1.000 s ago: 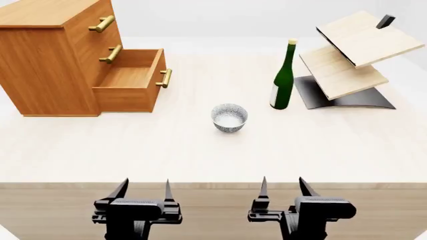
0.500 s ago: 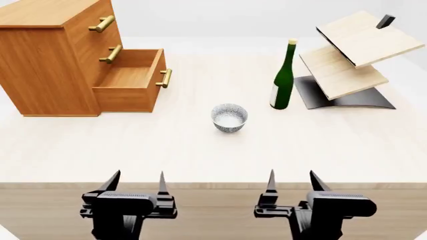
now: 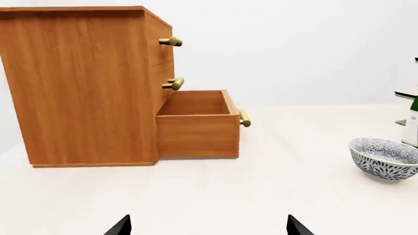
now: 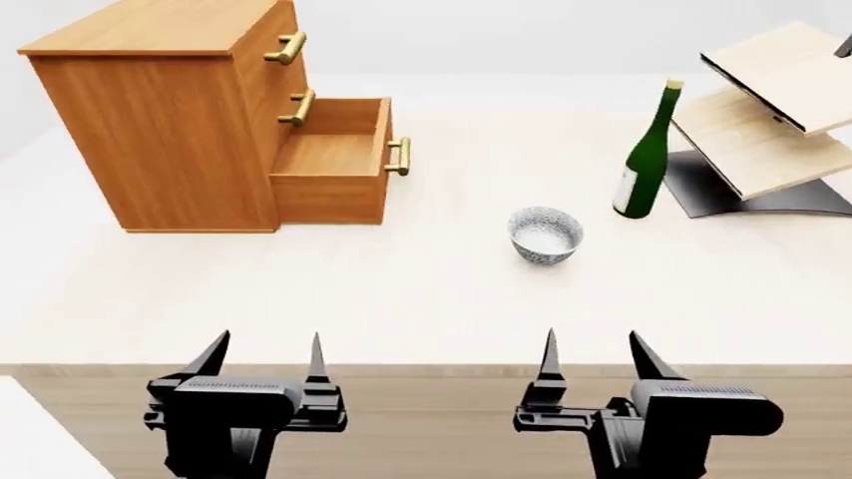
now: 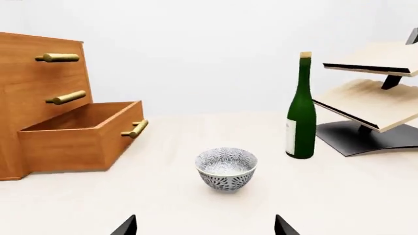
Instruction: Put the bowl on top of the cabinet.
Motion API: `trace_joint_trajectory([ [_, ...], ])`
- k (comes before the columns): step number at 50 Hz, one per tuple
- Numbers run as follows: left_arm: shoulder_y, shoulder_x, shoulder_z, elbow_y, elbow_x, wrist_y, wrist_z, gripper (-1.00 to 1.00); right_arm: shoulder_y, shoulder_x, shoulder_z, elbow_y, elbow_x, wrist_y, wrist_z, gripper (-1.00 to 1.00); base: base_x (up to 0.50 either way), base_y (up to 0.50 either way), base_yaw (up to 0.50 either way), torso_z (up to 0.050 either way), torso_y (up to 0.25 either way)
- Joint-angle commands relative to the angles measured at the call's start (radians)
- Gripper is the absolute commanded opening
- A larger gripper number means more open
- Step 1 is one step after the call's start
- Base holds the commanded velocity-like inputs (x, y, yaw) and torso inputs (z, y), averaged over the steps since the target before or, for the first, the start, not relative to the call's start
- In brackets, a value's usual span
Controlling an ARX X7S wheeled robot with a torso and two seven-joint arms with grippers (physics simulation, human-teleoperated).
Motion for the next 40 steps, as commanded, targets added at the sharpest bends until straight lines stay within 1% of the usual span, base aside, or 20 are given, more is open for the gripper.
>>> trace_joint_trajectory([
  [1,0.001,-0.008,0.006,0.013,-0.011,-0.006,-0.009,1.00,0.001,0.009,-0.001,-0.002,0.014,-0.002,0.007,1.00,0.00,0.50,0.00,0.000,0.000],
  [27,0.003,-0.026,0.019,0.012,-0.026,0.005,-0.025,1.00,-0.006,0.020,-0.018,-0.005,0.038,-0.029,0.019,1.00,0.00,0.50,0.00,0.000,0.000],
  [31,0.003,-0.029,0.021,0.011,-0.029,0.005,-0.030,1.00,-0.014,0.024,-0.024,-0.019,0.031,-0.070,0.013,1.00,0.00,0.50,0.00,0.000,0.000],
  [38,0.002,-0.037,0.025,0.015,-0.037,0.003,-0.039,1.00,-0.005,0.028,-0.029,-0.026,0.011,-0.056,0.038,1.00,0.00,0.05,0.00,0.000,0.000],
  [40,0.003,-0.039,0.027,0.013,-0.038,0.006,-0.041,1.00,-0.013,0.027,-0.018,-0.033,0.039,-0.068,0.029,1.00,0.00,0.00,0.00,0.000,0.000],
])
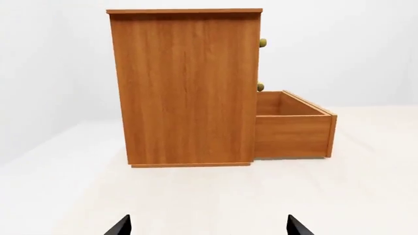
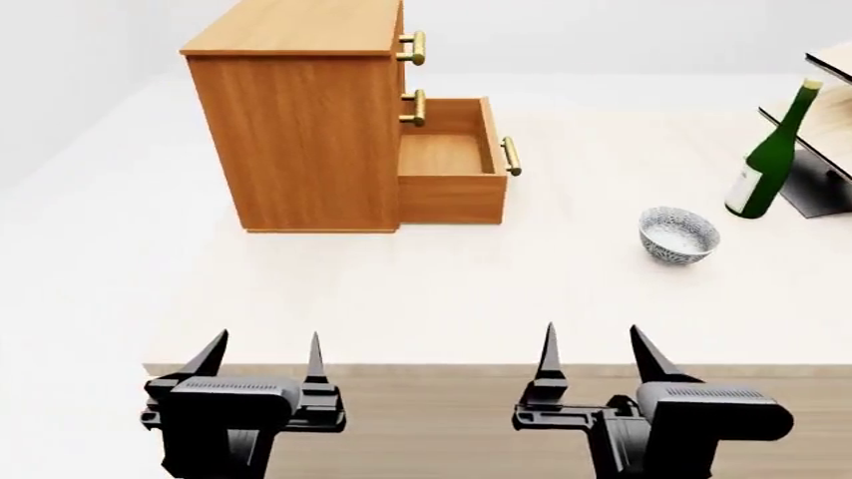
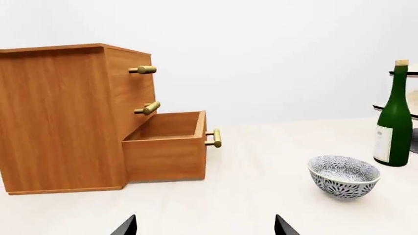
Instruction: Put the bowl on top of the cabinet.
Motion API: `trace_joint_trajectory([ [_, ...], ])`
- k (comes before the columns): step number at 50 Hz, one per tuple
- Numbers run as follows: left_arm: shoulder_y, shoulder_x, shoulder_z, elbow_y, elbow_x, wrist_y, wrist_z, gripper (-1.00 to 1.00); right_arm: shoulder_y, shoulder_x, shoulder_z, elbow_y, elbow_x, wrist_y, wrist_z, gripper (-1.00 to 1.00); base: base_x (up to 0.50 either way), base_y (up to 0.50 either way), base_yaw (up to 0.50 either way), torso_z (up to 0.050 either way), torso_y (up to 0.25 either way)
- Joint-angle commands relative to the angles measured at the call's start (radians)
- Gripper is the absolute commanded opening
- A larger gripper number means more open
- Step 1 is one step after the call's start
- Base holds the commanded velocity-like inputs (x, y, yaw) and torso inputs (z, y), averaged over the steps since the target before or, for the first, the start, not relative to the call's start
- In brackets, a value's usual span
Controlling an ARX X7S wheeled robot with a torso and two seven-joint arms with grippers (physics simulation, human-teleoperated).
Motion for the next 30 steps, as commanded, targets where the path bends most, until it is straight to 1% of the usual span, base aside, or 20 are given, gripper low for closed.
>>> trace_joint_trajectory([
  [1,0.000,-0.010,0.010,0.001,-0.010,0.003,-0.013,1.00,-0.009,0.006,0.008,-0.016,0.027,-0.028,-0.001,1.00,0.00,0.00,0.00,0.000,0.000],
  [2,0.001,-0.011,0.011,0.003,-0.012,0.002,-0.014,1.00,-0.014,0.007,0.010,-0.017,0.030,-0.046,-0.006,1.00,0.36,0.00,0.00,0.000,0.000],
  [30,-0.002,-0.037,0.033,0.002,-0.035,0.016,-0.042,1.00,-0.010,0.023,-0.010,-0.008,0.038,-0.056,0.008,1.00,0.50,0.00,0.00,0.000,0.000],
])
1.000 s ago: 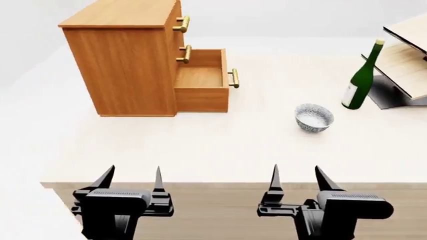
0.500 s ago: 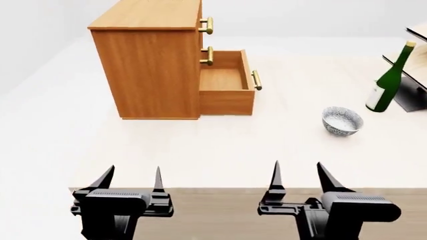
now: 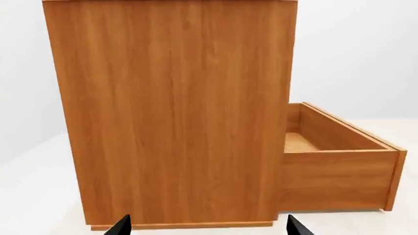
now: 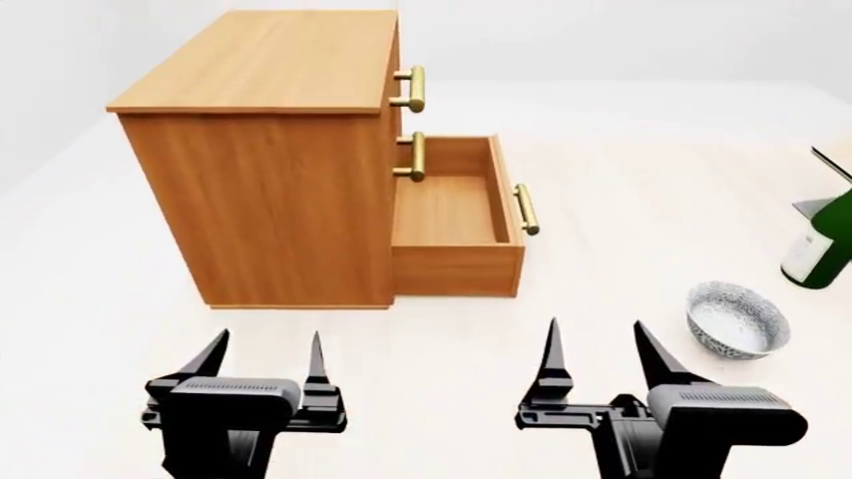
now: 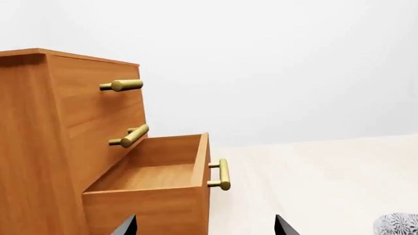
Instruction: Put the bowl on top of the cabinet.
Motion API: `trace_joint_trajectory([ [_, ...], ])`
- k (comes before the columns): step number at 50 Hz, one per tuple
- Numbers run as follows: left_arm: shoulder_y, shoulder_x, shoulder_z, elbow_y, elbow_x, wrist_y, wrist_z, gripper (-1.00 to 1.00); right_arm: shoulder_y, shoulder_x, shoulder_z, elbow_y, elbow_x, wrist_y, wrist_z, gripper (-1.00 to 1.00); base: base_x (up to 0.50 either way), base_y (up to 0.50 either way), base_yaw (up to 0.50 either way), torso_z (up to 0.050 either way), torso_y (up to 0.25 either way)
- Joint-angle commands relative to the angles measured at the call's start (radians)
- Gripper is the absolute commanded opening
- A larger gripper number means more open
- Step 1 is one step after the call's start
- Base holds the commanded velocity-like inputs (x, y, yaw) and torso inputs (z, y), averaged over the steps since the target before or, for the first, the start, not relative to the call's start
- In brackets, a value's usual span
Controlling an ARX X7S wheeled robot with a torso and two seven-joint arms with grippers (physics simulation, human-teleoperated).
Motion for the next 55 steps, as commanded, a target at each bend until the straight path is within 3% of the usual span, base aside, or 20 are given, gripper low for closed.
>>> trace_joint_trajectory([
  [1,0.001,-0.011,0.008,0.003,-0.010,0.005,-0.011,1.00,-0.001,0.006,-0.007,0.000,0.004,-0.007,0.006,1.00,0.50,0.00,0.00,0.000,0.000],
  [13,0.005,-0.021,0.005,0.019,-0.026,0.024,-0.019,1.00,0.005,0.011,-0.013,0.009,0.015,-0.006,0.017,1.00,0.45,0.00,0.00,0.000,0.000],
  [37,0.056,-0.052,-0.039,0.159,-0.066,0.102,-0.041,1.00,0.006,0.037,-0.019,0.010,0.040,-0.029,0.047,1.00,0.00,0.00,0.00,0.000,0.001],
  [47,0.058,-0.061,-0.038,0.167,-0.069,0.103,-0.051,1.00,0.007,0.043,-0.032,0.020,0.033,-0.041,0.058,1.00,0.00,0.42,0.00,0.000,0.000],
  [55,0.060,-0.066,-0.036,0.166,-0.071,0.109,-0.056,1.00,0.008,0.045,-0.024,0.005,0.062,-0.022,0.074,1.00,0.00,0.00,0.00,0.000,0.000],
])
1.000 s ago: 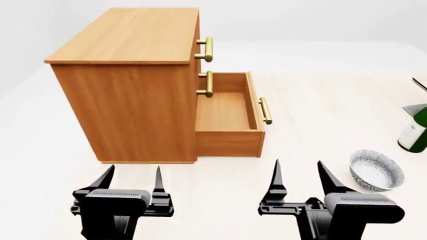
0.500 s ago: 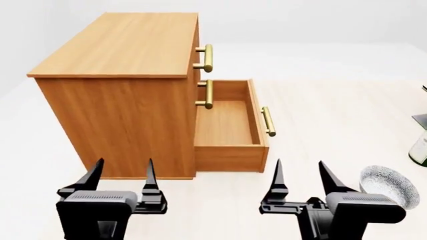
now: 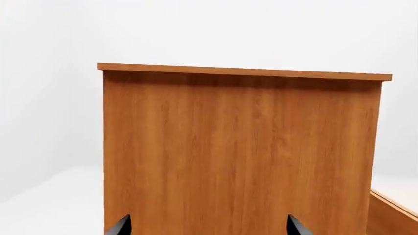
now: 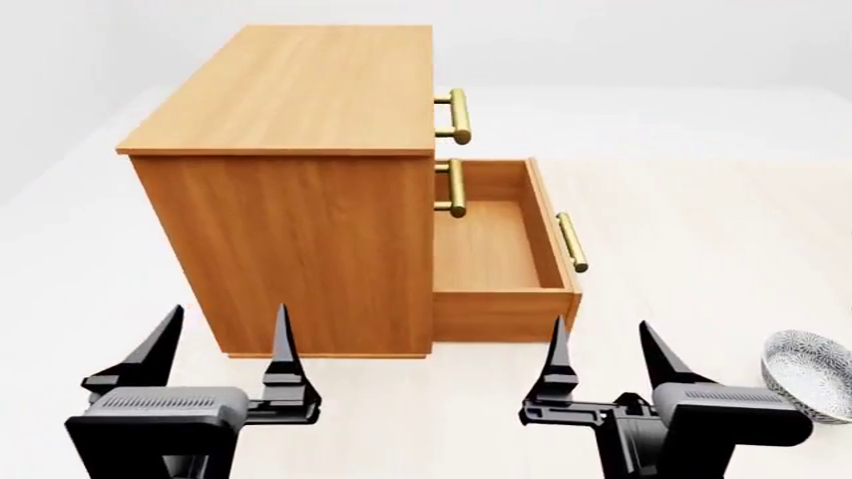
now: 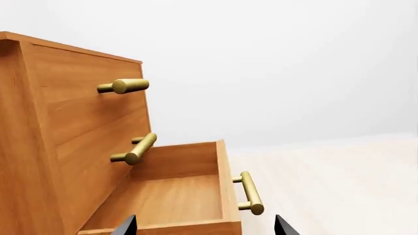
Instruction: Put the bowl on top of the cabinet.
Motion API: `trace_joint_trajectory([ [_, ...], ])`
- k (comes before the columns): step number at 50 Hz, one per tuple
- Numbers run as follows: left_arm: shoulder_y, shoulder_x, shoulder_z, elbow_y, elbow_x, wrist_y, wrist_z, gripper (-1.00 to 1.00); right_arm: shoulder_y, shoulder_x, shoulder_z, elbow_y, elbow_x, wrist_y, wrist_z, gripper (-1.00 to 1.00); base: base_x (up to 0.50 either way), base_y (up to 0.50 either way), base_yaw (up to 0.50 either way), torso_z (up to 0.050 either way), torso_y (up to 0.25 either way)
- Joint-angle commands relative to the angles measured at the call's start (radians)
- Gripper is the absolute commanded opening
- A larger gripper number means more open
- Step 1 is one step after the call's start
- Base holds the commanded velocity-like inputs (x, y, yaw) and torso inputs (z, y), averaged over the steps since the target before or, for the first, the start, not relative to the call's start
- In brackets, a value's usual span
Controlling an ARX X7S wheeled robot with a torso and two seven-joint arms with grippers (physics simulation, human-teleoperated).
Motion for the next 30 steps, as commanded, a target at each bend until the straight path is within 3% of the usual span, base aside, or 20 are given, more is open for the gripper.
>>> trace_joint_trajectory([
  [1,0.004,-0.007,0.001,0.008,-0.006,0.009,-0.008,1.00,-0.006,0.004,0.007,-0.005,0.041,-0.021,-0.001,1.00,0.05,0.00,0.00,0.000,0.000],
  [14,0.009,-0.016,0.002,0.014,-0.011,0.014,-0.018,1.00,-0.004,0.015,-0.005,-0.004,0.031,-0.013,0.020,1.00,0.47,0.00,0.00,0.000,0.000],
  [30,0.006,-0.021,0.012,0.010,-0.013,0.019,-0.024,1.00,0.000,0.033,-0.020,-0.015,0.018,-0.019,0.031,1.00,0.00,-0.13,0.00,0.000,0.000],
])
